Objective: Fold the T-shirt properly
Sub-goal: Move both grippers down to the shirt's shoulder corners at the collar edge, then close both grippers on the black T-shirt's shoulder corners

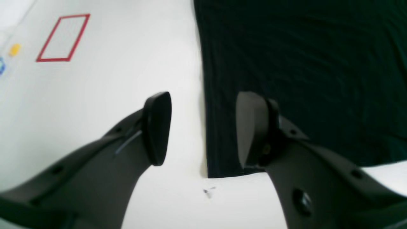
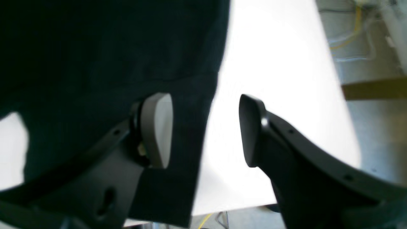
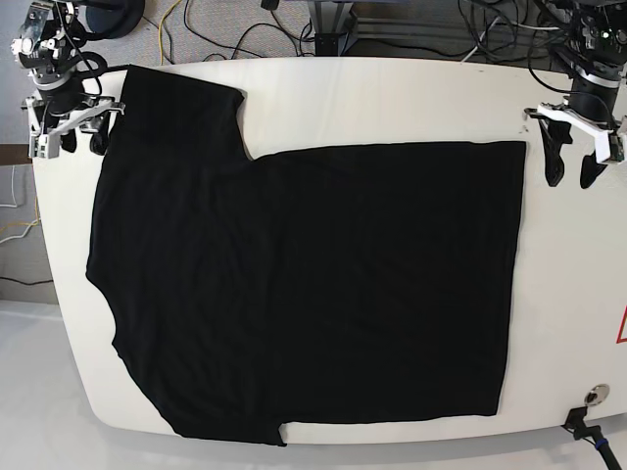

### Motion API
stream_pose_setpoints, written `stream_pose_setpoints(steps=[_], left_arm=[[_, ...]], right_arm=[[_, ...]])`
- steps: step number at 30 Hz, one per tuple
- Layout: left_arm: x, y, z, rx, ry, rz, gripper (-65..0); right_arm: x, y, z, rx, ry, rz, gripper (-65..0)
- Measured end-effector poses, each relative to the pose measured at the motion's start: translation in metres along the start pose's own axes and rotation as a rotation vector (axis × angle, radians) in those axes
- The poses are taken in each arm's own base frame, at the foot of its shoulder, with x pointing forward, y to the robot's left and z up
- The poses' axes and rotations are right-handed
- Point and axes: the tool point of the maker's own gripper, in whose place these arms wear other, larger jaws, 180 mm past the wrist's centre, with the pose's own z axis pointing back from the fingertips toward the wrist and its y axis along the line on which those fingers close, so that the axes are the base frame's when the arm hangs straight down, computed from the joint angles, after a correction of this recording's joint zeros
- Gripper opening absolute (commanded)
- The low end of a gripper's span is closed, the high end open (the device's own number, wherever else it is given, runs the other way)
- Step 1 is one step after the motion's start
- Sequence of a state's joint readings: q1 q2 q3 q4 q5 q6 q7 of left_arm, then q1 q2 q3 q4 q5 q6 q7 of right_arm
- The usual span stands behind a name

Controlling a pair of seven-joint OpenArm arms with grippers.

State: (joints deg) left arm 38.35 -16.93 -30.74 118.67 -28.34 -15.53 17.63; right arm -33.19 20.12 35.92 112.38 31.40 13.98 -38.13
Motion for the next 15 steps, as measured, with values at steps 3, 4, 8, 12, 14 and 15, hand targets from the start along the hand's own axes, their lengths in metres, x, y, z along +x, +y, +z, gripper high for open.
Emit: stream_pose_setpoints(steps=[3, 4, 8, 12, 14, 15], left_arm=[[-0.007, 0.005, -0.004, 0.012, 0.020, 0.015, -35.6], [-0.010, 0.004, -0.008, 0.011, 0.032, 0.022, -35.8], [0.000, -0.004, -0.025, -0.019, -0.002, 0.030, -36.8], [-0.010, -0.011, -0.041, -0.036, 0.023, 0.041, -37.3], [-0.008, -0.011, -0.049, -0.034, 0.017, 0.037, -37.7], [-0.017, -0.011, -0.052, -0.029, 0.043, 0.034, -36.3]], right_arm=[[-0.004, 0.007, -0.002, 0.021, 0.008, -0.009, -33.7], [-0.006, 0.008, -0.003, 0.021, 0.015, -0.009, -34.0], [-0.010, 0.015, -0.005, 0.039, 0.023, -0.011, -33.9], [-0.012, 0.017, -0.005, 0.044, 0.027, -0.009, -34.4], [-0.013, 0.019, -0.005, 0.048, 0.029, -0.011, -34.7], [-0.014, 0.020, -0.005, 0.054, 0.033, -0.006, -32.7]])
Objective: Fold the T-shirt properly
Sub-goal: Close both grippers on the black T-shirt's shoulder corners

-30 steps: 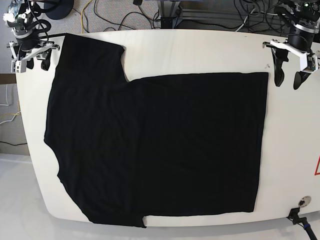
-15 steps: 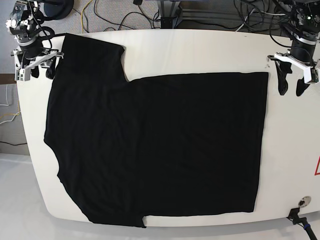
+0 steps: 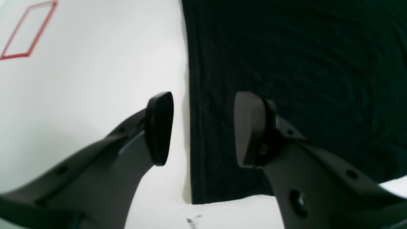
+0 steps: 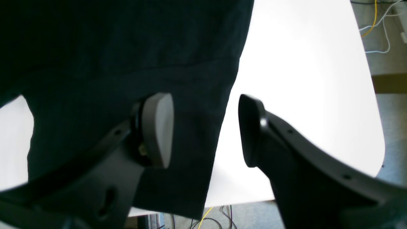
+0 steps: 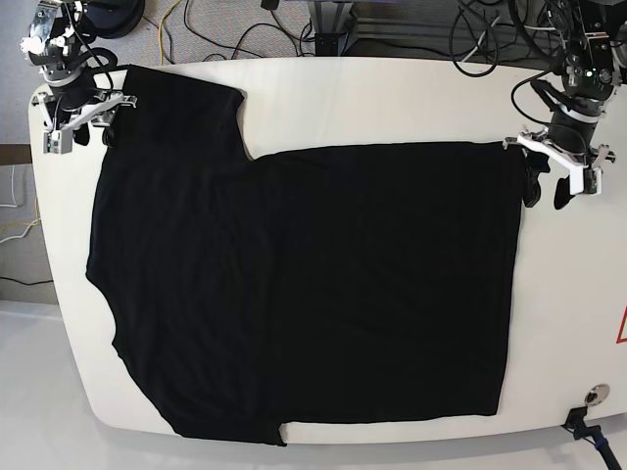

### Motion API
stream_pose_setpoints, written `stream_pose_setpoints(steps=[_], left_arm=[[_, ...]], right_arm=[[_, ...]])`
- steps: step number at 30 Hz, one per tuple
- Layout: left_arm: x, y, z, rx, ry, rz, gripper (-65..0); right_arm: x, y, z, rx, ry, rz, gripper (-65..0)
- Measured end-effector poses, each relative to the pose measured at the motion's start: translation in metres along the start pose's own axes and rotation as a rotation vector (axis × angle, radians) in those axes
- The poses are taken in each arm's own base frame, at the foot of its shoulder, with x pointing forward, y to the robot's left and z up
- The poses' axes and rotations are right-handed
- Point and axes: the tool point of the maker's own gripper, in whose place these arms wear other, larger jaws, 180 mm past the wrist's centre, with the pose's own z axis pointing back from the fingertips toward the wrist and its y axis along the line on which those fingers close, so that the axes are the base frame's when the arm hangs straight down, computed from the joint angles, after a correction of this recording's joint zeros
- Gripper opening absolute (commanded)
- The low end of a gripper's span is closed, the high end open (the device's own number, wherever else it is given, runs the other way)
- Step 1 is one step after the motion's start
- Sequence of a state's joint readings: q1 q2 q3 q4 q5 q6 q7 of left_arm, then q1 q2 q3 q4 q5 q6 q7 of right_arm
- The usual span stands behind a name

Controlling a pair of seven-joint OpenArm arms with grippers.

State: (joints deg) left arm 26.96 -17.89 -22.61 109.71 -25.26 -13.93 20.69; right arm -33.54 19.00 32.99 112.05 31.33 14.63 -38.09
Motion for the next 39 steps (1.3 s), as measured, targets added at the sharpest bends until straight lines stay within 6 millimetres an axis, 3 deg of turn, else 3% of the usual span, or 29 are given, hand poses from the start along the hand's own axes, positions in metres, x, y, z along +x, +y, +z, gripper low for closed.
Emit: stream_pose_setpoints(steps=[3, 4, 5, 9, 13, 19, 33, 34, 39], left_arm=[[-0.023, 0.008, -0.006, 0.034, 0.063, -0.002, -36.5], [-0.017, 0.002, 0.002, 0.021, 0.056, 0.016, -36.6], [0.003, -0.004, 0.003, -0.011, -0.022, 0.005, -36.6], [-0.009, -0.003, 0.002, 0.001, 0.022, 0.012, -36.7], [-0.010, -0.001, 0.002, 0.006, 0.026, 0.016, -36.6], [-0.031, 0.004, -0.001, 0.018, 0.076, 0.045, -36.4], [-0.098, 0.020, -0.011, 0.065, 0.242, 0.118, -35.3], [-0.088, 0.017, -0.013, 0.053, 0.211, 0.120, -35.3], [-0.096, 0.024, -0.009, 0.072, 0.242, 0.127, -35.4]], right_arm=[[-0.002, 0.001, -0.001, 0.006, 0.013, 0.004, -32.7], [0.000, 0.003, -0.001, 0.013, 0.001, -0.012, -32.7], [0.000, 0.004, -0.001, 0.009, -0.004, -0.021, -32.7], [0.004, 0.006, -0.008, 0.014, -0.016, -0.054, -32.6], [-0.008, -0.001, -0.020, 0.000, 0.026, -0.097, -32.4], [-0.024, -0.011, -0.034, -0.012, 0.068, -0.154, -32.3], [-0.052, -0.024, -0.039, -0.059, 0.140, -0.155, -32.3], [-0.052, -0.023, -0.040, -0.053, 0.142, -0.152, -32.2], [-0.056, -0.012, -0.044, -0.025, 0.159, -0.142, -32.3]])
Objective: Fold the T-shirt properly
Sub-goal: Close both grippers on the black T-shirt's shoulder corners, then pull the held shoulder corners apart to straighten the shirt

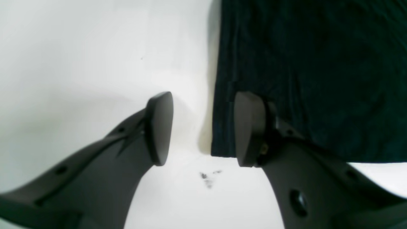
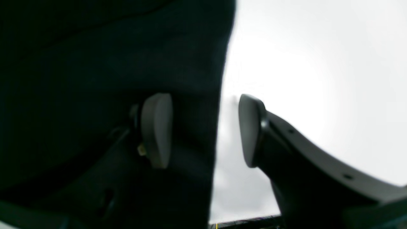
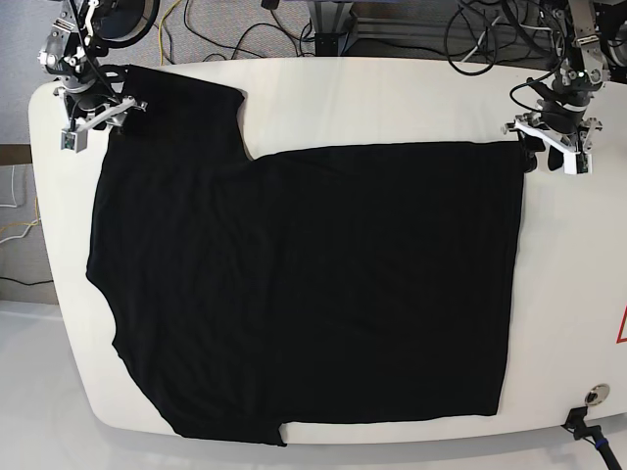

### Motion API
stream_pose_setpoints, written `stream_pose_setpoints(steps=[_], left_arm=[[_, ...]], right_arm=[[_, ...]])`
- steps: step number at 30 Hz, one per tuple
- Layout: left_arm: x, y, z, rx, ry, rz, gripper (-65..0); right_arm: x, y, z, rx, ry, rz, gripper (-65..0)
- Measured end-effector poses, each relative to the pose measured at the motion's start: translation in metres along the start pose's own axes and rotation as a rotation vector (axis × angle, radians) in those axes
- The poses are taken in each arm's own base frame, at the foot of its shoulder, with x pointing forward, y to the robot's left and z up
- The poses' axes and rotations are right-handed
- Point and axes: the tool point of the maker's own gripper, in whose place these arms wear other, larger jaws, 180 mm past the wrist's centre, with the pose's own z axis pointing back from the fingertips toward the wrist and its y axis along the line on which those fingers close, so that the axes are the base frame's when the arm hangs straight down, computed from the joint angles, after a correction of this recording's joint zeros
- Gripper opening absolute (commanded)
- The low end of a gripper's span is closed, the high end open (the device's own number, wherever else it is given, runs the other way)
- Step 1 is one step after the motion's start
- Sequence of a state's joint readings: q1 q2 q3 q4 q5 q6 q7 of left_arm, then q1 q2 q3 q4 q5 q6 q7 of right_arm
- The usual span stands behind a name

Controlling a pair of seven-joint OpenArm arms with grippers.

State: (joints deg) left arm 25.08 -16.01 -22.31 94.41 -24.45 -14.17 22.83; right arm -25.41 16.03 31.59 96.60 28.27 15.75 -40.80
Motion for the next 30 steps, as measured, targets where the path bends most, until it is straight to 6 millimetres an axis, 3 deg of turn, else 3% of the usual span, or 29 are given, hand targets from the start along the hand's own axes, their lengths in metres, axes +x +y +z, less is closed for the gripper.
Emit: stream_pose_setpoints(steps=[14, 17, 20, 21, 30], left_arm=[[-0.013, 0.002, 0.002, 0.010, 0.034, 0.007, -36.9], [-0.020, 0.003, 0.004, 0.015, 0.052, 0.005, -40.1], [-0.039, 0.001, 0.010, 0.020, 0.107, 0.009, -45.6], [-0.045, -0.001, 0.011, 0.017, 0.126, 0.013, -41.5], [-0.045, -0.004, 0.007, 0.010, 0.129, 0.032, -41.8]], right_arm=[[-0.005, 0.013, -0.007, 0.031, 0.021, 0.031, -33.8], [-0.005, 0.013, -0.007, 0.031, 0.019, 0.031, -42.6], [-0.005, 0.013, -0.007, 0.030, 0.019, 0.032, -61.4], [-0.005, 0.014, -0.007, 0.034, 0.020, 0.035, -43.1], [-0.011, 0.012, -0.009, 0.028, 0.044, 0.031, -44.0]])
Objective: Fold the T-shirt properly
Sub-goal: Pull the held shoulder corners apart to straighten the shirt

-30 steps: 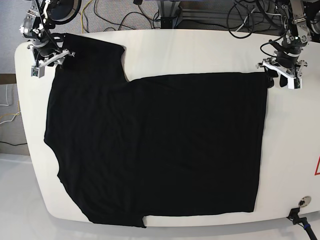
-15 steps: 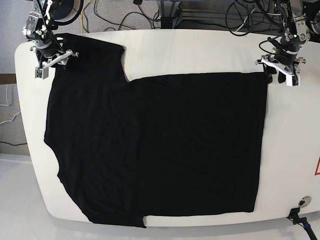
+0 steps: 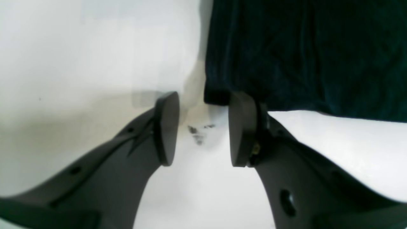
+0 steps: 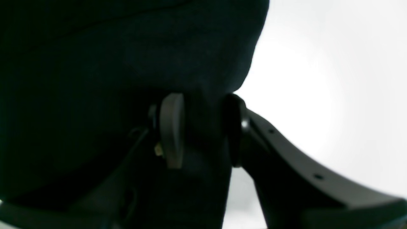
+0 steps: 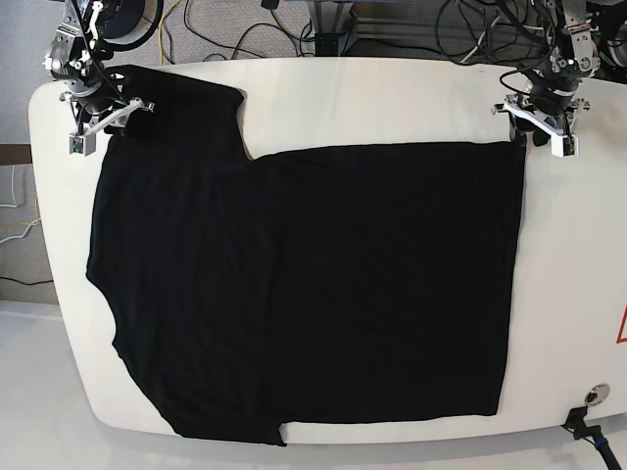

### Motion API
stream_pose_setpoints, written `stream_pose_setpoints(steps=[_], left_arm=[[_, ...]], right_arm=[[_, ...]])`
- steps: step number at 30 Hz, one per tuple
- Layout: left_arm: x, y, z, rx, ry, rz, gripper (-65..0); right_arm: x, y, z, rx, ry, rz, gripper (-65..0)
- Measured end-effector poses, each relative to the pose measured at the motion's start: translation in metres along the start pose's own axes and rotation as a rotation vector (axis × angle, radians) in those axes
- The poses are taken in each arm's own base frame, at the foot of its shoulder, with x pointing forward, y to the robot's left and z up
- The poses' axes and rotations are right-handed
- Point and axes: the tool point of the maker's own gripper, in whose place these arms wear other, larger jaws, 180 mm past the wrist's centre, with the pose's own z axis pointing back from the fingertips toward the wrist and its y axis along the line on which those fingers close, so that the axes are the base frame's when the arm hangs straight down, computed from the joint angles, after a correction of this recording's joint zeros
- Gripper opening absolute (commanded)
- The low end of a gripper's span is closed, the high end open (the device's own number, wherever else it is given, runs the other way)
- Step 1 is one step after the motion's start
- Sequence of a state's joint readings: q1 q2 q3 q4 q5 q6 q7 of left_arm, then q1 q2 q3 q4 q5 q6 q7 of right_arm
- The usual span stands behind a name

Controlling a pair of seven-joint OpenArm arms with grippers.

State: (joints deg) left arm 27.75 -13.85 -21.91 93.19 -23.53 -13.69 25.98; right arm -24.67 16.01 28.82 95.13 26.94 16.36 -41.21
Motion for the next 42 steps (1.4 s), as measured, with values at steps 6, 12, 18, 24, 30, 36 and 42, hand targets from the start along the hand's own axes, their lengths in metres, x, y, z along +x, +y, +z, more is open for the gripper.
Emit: stream_pose_setpoints(steps=[6, 12, 18, 24, 30, 36, 42], left_arm=[[0.004, -0.002, -0.004, -0.003, -0.003, 0.006, -44.4], [0.006, -0.007, -0.007, -0.012, 0.008, 0.008, -65.0], [0.005, -0.012, -0.009, -0.027, 0.021, 0.007, -65.0], [0.004, -0.021, -0.008, -0.047, 0.048, 0.006, -65.0], [-0.015, -0.016, 0.017, -0.032, 0.079, -0.008, -65.0], [-0.006, -0.011, 0.038, -0.012, 0.049, -0.034, -65.0], [-0.019, -0.006, 0.052, 0.000, 0.078, -0.039, -65.0]], right_arm=[[-0.001, 0.000, 0.000, 0.001, 0.001, -0.001, -45.8], [-0.002, 0.000, -0.001, 0.002, 0.002, 0.000, -60.8], [-0.004, 0.001, -0.002, 0.005, 0.007, -0.006, -65.0], [-0.013, 0.005, 0.004, 0.036, 0.024, -0.001, -65.0], [-0.031, -0.033, 0.033, -0.082, 0.040, -0.010, -65.0], [-0.023, -0.044, 0.058, -0.086, -0.004, -0.044, -65.0], [-0.025, -0.047, 0.077, -0.079, -0.006, -0.060, -65.0]])
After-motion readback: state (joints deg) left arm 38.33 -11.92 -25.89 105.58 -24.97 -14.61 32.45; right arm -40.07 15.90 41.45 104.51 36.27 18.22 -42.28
